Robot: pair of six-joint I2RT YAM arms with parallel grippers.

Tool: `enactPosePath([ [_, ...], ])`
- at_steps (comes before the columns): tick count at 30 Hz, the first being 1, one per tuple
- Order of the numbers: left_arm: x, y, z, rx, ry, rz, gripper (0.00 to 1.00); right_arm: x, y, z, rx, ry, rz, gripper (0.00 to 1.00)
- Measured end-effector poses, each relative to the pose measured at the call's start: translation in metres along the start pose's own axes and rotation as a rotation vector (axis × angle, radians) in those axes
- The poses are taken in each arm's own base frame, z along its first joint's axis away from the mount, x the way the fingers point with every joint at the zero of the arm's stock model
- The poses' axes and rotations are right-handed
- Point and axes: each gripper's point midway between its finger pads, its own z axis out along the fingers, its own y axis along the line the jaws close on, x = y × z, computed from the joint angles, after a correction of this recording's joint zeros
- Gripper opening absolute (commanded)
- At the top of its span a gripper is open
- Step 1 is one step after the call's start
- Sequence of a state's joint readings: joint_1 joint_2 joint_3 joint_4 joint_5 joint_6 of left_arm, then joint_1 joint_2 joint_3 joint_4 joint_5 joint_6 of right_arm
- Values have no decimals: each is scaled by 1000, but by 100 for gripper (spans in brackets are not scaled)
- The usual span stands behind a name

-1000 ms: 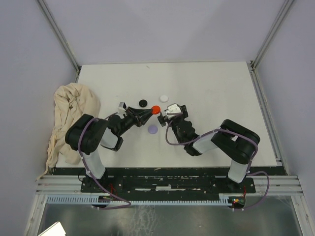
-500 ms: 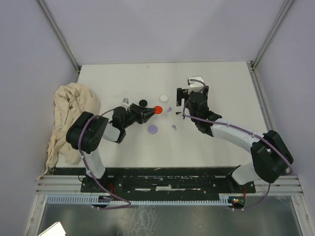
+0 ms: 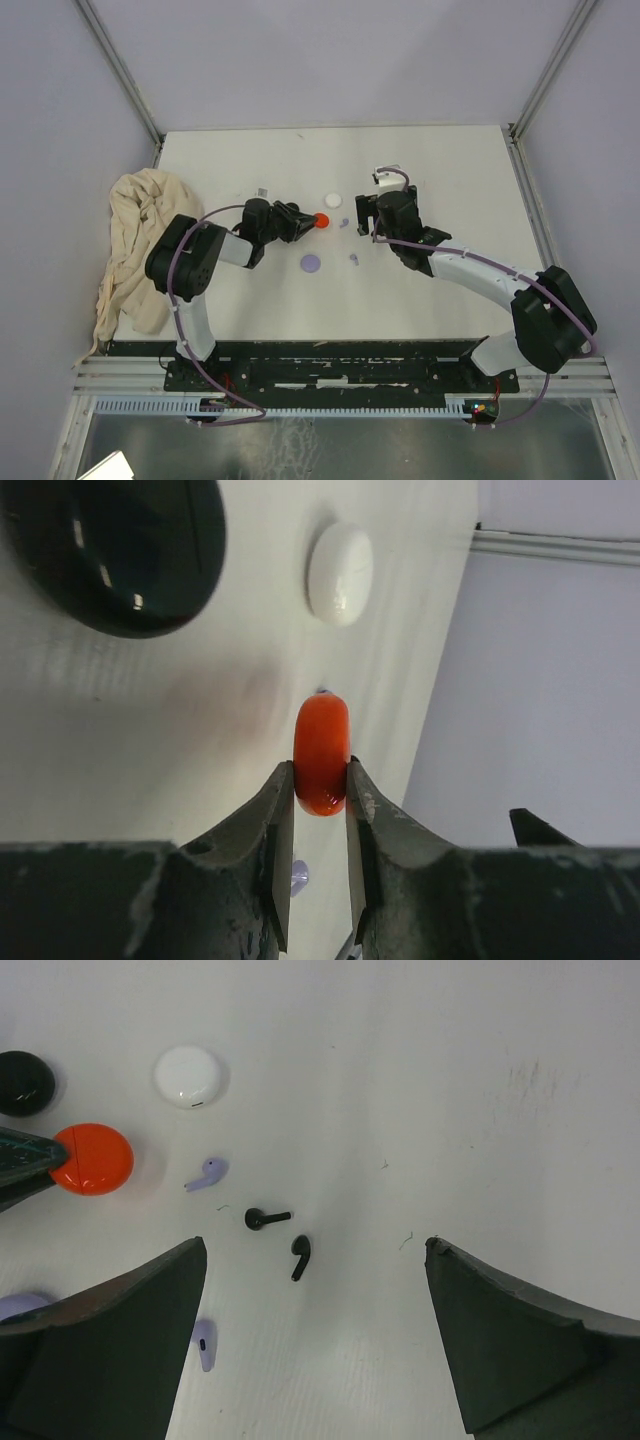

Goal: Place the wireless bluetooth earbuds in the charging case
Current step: Place the charging case at the center of the board.

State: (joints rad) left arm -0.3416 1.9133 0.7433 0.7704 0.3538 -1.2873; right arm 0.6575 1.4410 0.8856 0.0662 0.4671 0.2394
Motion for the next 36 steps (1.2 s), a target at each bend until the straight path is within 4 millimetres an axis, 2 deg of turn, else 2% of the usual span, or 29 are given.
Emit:
enactPosePath([
  [6,-5,16,6,-80,-18,30,3,6,0,0,-10,24,-8,99],
  [7,-6,17,7,-84,-21,35,7,6,-1,0,-10,26,-8,99],
  [11,-10,19,9,-106,-29,63,31,9,-1,0,-13,37,-12,99],
  [14,-10,21,9,-118,-27,76,42,11,0,-1,-22,47,-14,99],
  [21,-8,28,8,-149,-15,88,59,12,3,-2,-44,69,-18,100],
  [25,-12,25,5,-160,-33,105,62,11,9,0,-68,81,-20,99],
  [29,-19,13,-10,-186,-72,150,64,10,22,3,-120,103,-23,98],
  [33,-37,-23,-38,-162,-160,229,65,9,45,9,-199,126,-31,96],
  [36,-50,-44,-63,-128,-228,267,65,17,72,10,-270,162,-66,94],
])
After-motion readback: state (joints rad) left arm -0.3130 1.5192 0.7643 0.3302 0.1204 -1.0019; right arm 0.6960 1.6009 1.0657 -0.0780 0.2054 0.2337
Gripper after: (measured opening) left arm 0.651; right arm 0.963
